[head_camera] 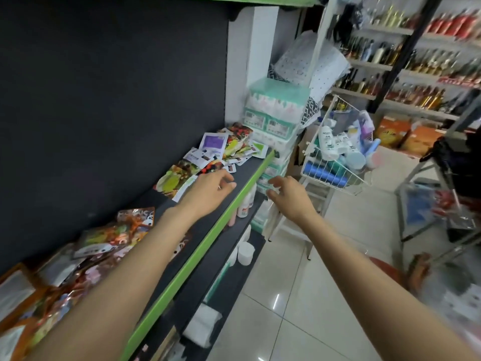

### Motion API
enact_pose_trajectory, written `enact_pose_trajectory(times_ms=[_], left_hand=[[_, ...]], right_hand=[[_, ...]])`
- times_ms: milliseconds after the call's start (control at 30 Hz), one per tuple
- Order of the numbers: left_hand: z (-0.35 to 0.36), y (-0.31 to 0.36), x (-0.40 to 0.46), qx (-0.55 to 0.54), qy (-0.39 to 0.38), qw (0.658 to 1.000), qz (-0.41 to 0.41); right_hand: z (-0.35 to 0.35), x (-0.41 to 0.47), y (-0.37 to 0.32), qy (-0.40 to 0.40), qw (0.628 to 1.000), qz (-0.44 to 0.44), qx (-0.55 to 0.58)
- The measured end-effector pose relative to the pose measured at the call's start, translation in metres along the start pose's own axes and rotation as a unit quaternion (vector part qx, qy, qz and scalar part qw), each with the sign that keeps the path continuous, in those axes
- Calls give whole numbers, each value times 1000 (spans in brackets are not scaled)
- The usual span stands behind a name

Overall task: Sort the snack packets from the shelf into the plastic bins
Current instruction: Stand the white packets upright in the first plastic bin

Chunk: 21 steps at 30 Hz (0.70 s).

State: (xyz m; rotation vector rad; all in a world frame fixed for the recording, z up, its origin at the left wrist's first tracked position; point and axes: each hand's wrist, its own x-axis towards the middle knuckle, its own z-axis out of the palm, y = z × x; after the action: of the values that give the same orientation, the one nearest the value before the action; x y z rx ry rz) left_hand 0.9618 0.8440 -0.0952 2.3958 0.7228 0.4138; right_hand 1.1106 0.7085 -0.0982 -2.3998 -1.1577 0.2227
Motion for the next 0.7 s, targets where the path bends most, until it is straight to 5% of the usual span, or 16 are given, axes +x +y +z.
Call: enact_pose_trajectory(times_ms=[367, 700], left_hand=[[44, -14, 190, 19, 12, 999, -44], [76, -64, 299, -7, 70, 980, -187]], right_hand=[[-1, 194, 68, -18, 999, -36, 20], [22, 352, 108, -100, 990, -96, 2]])
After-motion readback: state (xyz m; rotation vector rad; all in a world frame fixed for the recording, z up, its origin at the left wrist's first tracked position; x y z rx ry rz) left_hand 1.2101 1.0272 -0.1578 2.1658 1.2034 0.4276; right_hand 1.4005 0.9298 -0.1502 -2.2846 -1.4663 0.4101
